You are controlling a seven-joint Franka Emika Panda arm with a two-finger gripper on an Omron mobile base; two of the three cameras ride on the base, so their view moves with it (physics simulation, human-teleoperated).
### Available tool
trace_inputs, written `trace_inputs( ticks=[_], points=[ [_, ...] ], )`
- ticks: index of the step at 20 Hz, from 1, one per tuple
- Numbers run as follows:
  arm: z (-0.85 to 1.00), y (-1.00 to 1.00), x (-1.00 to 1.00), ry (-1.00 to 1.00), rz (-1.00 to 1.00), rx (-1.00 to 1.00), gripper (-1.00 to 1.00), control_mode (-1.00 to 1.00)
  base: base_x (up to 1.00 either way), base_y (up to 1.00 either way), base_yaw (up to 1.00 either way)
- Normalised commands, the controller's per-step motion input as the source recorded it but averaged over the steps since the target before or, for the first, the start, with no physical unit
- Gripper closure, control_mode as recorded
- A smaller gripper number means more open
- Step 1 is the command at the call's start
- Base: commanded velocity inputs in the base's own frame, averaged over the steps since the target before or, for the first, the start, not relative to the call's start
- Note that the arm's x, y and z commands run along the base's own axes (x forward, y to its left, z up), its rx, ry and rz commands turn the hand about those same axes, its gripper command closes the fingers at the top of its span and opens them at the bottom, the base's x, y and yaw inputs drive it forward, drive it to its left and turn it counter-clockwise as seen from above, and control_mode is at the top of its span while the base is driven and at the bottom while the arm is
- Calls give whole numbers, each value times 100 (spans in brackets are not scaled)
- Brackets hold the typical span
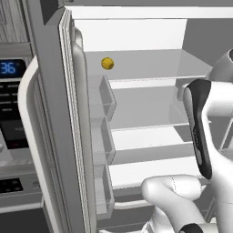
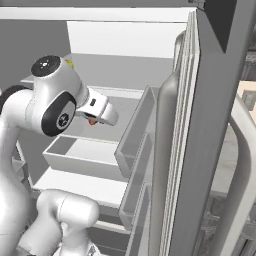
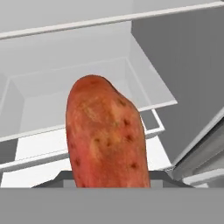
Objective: Gather the lemon and sweet potato from the fridge and place them on a tray on the dining counter. Then gather the fishs from the fridge and place them on the other tray.
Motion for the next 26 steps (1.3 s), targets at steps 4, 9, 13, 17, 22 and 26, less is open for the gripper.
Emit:
trace_inputs(
  ticks=[4, 9, 13, 17, 22, 26],
  points=[
    [0, 41, -83, 3, 4, 0, 100, -100, 0, 0, 0],
    [0, 44, -83, 1, 7, 0, 100, -100, 0, 0, 0],
    [-6, 41, -78, 0, 5, 0, 100, -100, 0, 0, 0],
    [-3, 10, -28, 0, 0, 0, 100, -100, 0, 0, 0],
    [0, 0, 0, 0, 0, 0, 100, -100, 0, 0, 0],
    [0, 0, -1, 0, 0, 0, 100, 100, -28, 0, -2]
  ],
)
